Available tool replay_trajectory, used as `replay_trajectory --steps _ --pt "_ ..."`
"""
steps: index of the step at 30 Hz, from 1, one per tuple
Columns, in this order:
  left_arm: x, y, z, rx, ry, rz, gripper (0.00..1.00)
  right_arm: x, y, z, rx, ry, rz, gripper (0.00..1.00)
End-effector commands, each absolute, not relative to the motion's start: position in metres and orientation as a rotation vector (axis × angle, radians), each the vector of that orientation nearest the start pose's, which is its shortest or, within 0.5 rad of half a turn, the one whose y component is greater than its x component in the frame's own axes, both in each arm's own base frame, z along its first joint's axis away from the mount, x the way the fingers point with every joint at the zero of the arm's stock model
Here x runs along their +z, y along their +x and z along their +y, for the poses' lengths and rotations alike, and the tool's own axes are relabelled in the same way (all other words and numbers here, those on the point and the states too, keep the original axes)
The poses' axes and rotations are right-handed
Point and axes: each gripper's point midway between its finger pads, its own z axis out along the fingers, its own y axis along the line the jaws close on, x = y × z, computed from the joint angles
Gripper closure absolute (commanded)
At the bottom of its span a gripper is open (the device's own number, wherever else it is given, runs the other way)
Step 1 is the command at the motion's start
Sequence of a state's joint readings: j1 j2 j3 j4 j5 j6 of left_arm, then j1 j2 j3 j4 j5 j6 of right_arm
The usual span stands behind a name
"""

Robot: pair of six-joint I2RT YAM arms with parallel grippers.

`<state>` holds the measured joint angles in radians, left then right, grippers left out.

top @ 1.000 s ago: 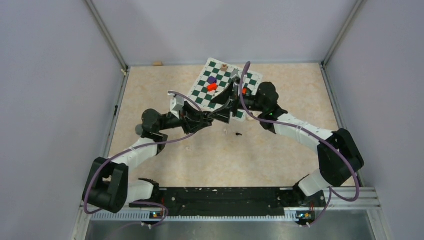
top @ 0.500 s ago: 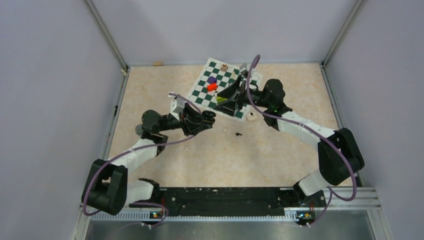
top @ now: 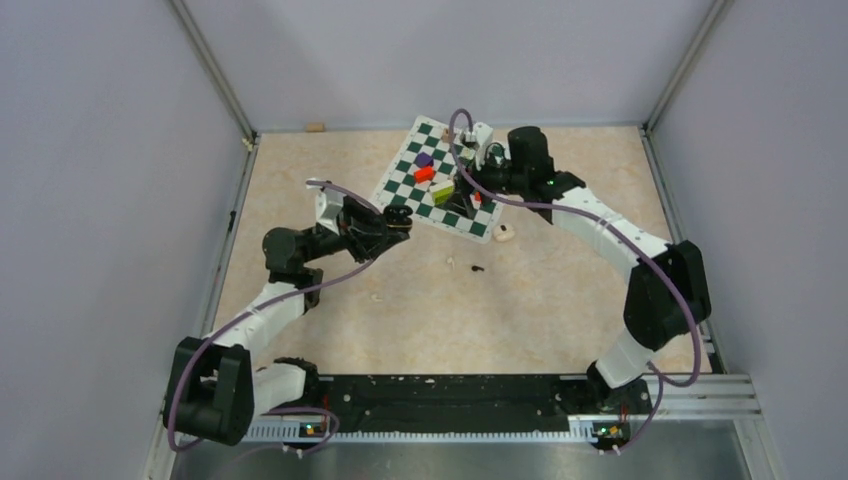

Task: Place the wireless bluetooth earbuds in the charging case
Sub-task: Open the charging case, then pick up the earbud from the center of the board.

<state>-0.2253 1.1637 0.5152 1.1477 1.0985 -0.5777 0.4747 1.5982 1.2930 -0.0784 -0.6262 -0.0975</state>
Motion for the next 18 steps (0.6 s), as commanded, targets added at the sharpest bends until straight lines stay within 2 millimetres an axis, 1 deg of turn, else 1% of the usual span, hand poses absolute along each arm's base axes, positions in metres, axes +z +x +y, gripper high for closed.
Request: replay_trajectory --steps 1,2,3,4,5,7,9,13,18 --pt "0.32 0.23 -0.213 -1.198 0.832 1.082 1.0 0.159 0.373 0.264 0.61 -1.131 2.022 0.16" --pt "0.322 0.23 -0.211 -1.191 0.829 1.076 1.0 0.145 0.37 0.257 0.579 -1.155 2.097 0.19" --pt "0.324 0.23 -0.209 -1.185 0.826 1.071 1.0 0.136 0.375 0.252 0.541 -1.164 2.141 0.22" --pt "0.326 0.23 -0.206 -1.175 0.822 1.066 1.0 0.127 0.375 0.247 0.511 -1.178 2.194 0.25" --pt "0.328 0.23 -0.205 -1.17 0.818 1.062 1.0 0.114 0.371 0.24 0.486 -1.193 2.274 0.27" --pt "0.33 0.229 -0.202 -1.163 0.814 1.057 1.0 0.099 0.367 0.232 0.445 -1.215 2.384 0.29" --pt "0.332 0.229 -0.2 -1.157 0.808 1.05 1.0 0.087 0.363 0.227 0.408 -1.247 2.473 0.3" --pt "0.336 0.228 -0.198 -1.148 0.807 1.038 1.0 0.069 0.351 0.23 0.356 -1.336 2.569 0.33" --pt "0.337 0.229 -0.195 -1.144 0.798 1.04 1.0 0.053 0.333 0.239 0.269 -1.526 2.565 0.34"
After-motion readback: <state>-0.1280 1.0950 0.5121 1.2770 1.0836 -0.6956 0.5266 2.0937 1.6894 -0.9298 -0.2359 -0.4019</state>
